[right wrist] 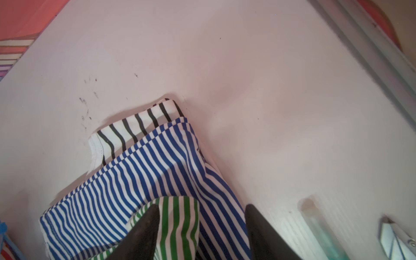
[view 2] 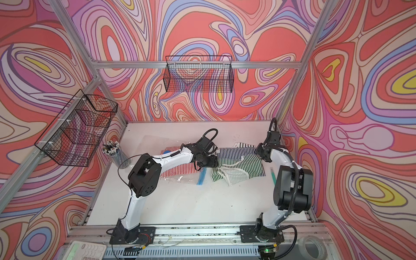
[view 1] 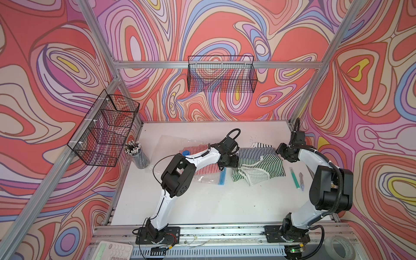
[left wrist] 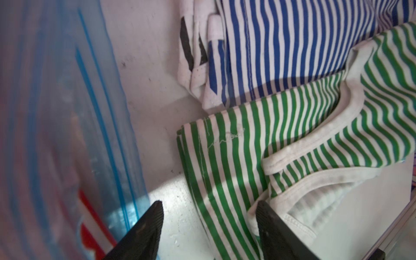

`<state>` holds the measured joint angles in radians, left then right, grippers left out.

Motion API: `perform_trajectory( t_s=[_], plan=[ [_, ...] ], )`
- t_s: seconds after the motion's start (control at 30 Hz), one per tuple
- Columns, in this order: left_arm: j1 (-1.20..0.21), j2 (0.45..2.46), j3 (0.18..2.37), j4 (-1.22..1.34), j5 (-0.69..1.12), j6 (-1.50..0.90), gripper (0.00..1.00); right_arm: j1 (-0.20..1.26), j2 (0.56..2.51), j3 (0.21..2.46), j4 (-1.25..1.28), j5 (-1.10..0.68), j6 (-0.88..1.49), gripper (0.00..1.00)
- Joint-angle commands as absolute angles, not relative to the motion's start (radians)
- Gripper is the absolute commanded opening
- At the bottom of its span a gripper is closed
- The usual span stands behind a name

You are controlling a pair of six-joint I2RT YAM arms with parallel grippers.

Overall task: Take the tank top out of the vacuum bag
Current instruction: Adjust the tank top.

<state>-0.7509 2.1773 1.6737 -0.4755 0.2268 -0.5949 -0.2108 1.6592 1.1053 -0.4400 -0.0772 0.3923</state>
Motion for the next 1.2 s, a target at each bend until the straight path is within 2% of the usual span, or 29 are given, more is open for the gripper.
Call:
perform_trajectory(
  t_s=[0.0,0.33,0.5,0.63,0.77,0.93,1.0,1.17],
  plan=[
    [-0.741,2.219,1.716,-0.504,0.192,-0.577,0.68,-0.212,1.661,1.111,-0.42,-0.139,0.378,0.64],
    [-0.742,2.287,1.75,-0.491,0.206,-0.585,0.63,-0.213,1.662,1.081,-0.391,-0.202,0.385,0.64],
    [-0.744,2.305,1.753,-0.467,0.213,-0.596,0.5,-0.213,1.663,1.077,-0.375,-0.229,0.396,0.65],
    [-0.747,2.336,1.778,-0.467,0.227,-0.598,0.46,-0.213,1.658,1.075,-0.375,-0.235,0.395,0.65],
    [-0.748,2.345,1.785,-0.453,0.232,-0.597,0.33,-0.213,1.651,1.072,-0.373,-0.231,0.394,0.65],
    [-0.747,2.35,1.803,-0.462,0.213,-0.585,0.03,-0.214,1.651,1.061,-0.377,-0.215,0.388,0.65],
    [-0.748,2.35,1.818,-0.478,0.203,-0.575,0.0,-0.214,1.651,1.054,-0.376,-0.209,0.385,0.65],
    [-0.747,2.331,1.832,-0.485,0.193,-0.563,0.0,-0.213,1.652,1.048,-0.373,-0.2,0.377,0.66]
  ],
)
